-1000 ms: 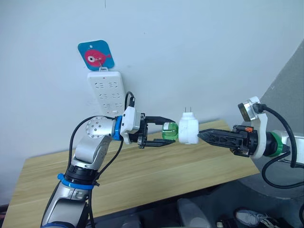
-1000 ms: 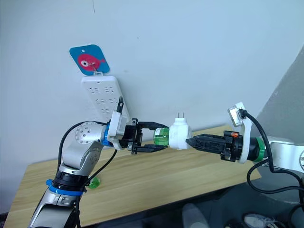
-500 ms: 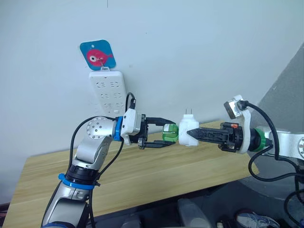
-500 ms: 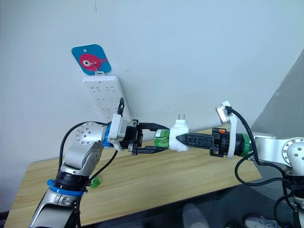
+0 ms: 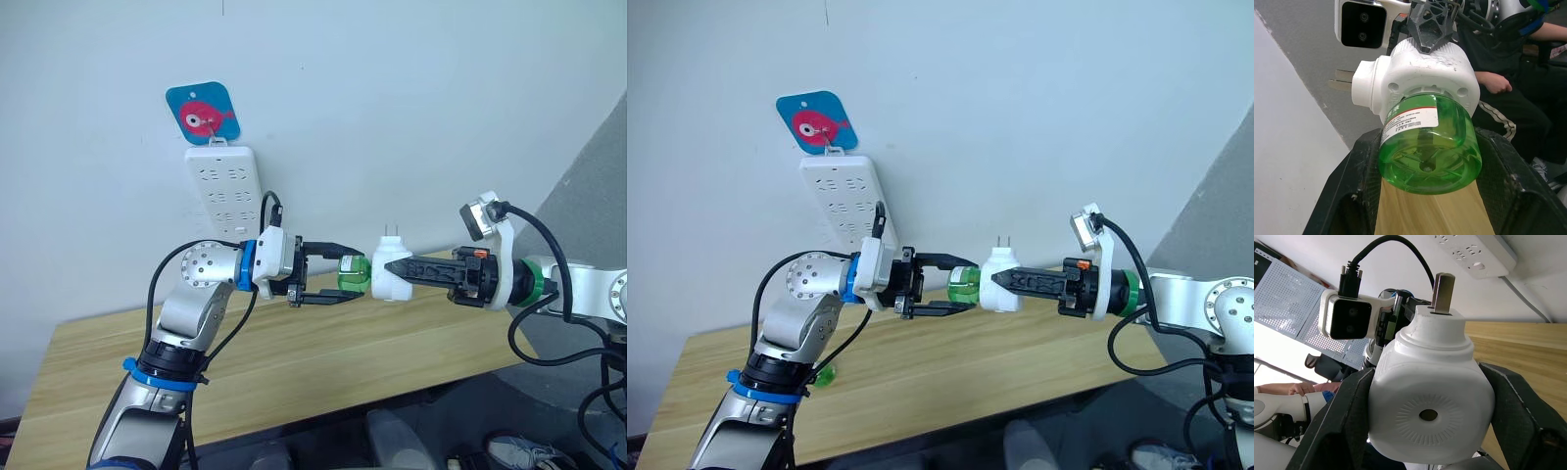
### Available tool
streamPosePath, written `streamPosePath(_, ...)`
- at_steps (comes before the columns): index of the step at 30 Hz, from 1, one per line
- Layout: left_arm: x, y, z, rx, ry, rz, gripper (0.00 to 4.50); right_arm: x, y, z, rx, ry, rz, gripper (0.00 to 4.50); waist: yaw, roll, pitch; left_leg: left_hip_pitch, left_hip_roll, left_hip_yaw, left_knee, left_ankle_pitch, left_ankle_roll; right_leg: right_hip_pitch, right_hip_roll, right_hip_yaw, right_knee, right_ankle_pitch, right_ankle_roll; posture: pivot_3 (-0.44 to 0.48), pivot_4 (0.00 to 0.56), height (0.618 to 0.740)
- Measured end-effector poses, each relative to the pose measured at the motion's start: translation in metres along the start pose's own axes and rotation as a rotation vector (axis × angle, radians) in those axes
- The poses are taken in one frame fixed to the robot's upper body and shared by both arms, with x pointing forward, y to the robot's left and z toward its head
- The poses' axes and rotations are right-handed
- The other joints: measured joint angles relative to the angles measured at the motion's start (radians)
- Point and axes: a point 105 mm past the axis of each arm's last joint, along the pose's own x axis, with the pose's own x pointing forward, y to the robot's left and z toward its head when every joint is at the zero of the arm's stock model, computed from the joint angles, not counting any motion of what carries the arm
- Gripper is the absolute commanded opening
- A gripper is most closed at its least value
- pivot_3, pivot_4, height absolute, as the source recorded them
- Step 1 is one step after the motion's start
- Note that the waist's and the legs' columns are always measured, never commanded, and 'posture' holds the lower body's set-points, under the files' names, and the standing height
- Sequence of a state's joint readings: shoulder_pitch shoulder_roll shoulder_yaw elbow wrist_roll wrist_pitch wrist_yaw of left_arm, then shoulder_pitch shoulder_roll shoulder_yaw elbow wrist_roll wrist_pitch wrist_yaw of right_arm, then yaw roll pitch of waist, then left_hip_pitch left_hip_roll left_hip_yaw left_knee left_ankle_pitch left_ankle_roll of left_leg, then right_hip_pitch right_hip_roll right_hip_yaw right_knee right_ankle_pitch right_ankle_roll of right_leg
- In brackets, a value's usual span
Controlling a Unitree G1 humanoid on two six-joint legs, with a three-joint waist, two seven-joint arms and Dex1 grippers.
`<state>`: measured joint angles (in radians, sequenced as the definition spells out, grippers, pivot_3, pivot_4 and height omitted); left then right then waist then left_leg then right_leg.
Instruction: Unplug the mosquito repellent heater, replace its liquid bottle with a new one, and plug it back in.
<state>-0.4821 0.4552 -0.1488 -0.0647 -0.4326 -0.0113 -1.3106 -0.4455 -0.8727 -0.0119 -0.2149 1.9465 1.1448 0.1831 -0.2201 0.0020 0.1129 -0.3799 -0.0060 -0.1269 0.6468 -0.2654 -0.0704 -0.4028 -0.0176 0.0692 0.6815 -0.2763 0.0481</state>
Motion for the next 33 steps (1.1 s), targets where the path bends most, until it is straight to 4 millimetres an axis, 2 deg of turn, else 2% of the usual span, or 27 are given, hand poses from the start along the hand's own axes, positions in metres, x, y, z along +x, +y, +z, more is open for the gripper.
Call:
streamPosePath(6, 0.0000, 0.0001, -0.0004, -0.001, 0.001, 0.003, 2.30, 0.0003, 0.0000, 0.0009, -0.004, -0.002, -0.004, 2.99, 0.000, 0.000, 0.000, 0.000, 0.000, 0.000, 0.000, 0.000, 0.000, 0.000, 0.000, 0.000, 0.000, 0.000, 0.000, -0.245, 0.072, 0.720)
streamPosePath(10, 0.0015, 0.0011, -0.0001, -0.002, -0.007, 0.015, 2.30, 0.0024, 0.0013, 0.0008, -0.003, -0.003, 0.010, 4.29, 0.001, 0.000, 0.000, 0.000, 0.000, 0.000, 0.000, 0.000, 0.000, 0.000, 0.000, 0.000, 0.000, 0.000, 0.000, -0.244, 0.072, 0.720)
streamPosePath(12, 0.0022, 0.0009, 0.0000, -0.003, -0.010, 0.014, 2.30, 0.0032, 0.0013, 0.0000, 0.000, -0.001, 0.013, 4.50, 0.000, 0.000, 0.000, 0.000, 0.000, 0.000, 0.000, 0.000, 0.000, 0.000, 0.000, 0.000, 0.000, 0.000, 0.000, -0.243, 0.073, 0.720)
streamPosePath(26, 0.0021, 0.0017, -0.0001, -0.003, -0.010, 0.022, 2.30, 0.0031, 0.0009, -0.0031, 0.005, 0.020, 0.012, 4.50, 0.001, 0.000, 0.000, 0.000, 0.000, 0.000, 0.000, 0.000, 0.000, 0.000, 0.000, 0.000, 0.000, 0.000, 0.000, -0.238, 0.076, 0.720)
streamPosePath(29, 0.0021, 0.0019, 0.0000, -0.003, -0.010, 0.023, 2.30, 0.0031, 0.0008, -0.0031, 0.006, 0.020, 0.013, 3.89, 0.001, 0.000, 0.000, 0.000, 0.000, 0.000, 0.000, 0.000, 0.000, 0.000, 0.000, 0.000, 0.000, 0.000, 0.000, -0.237, 0.078, 0.720)
streamPosePath(32, 0.0019, 0.0024, 0.0006, 0.001, -0.009, 0.028, 2.30, 0.0031, -0.0009, -0.0031, 0.014, 0.018, 0.010, 2.99, 0.002, 0.000, 0.000, 0.000, 0.000, 0.000, 0.000, 0.000, 0.000, 0.000, 0.000, 0.000, 0.000, 0.000, 0.000, -0.237, 0.078, 0.720)
streamPosePath(33, 0.0019, 0.0025, 0.0005, 0.001, -0.008, 0.029, 2.30, 0.0032, -0.0014, -0.0031, 0.018, 0.017, 0.010, 3.00, 0.002, 0.000, 0.000, 0.000, 0.000, 0.000, 0.000, 0.000, 0.000, 0.000, 0.000, 0.000, 0.000, 0.000, 0.000, -0.237, 0.078, 0.720)
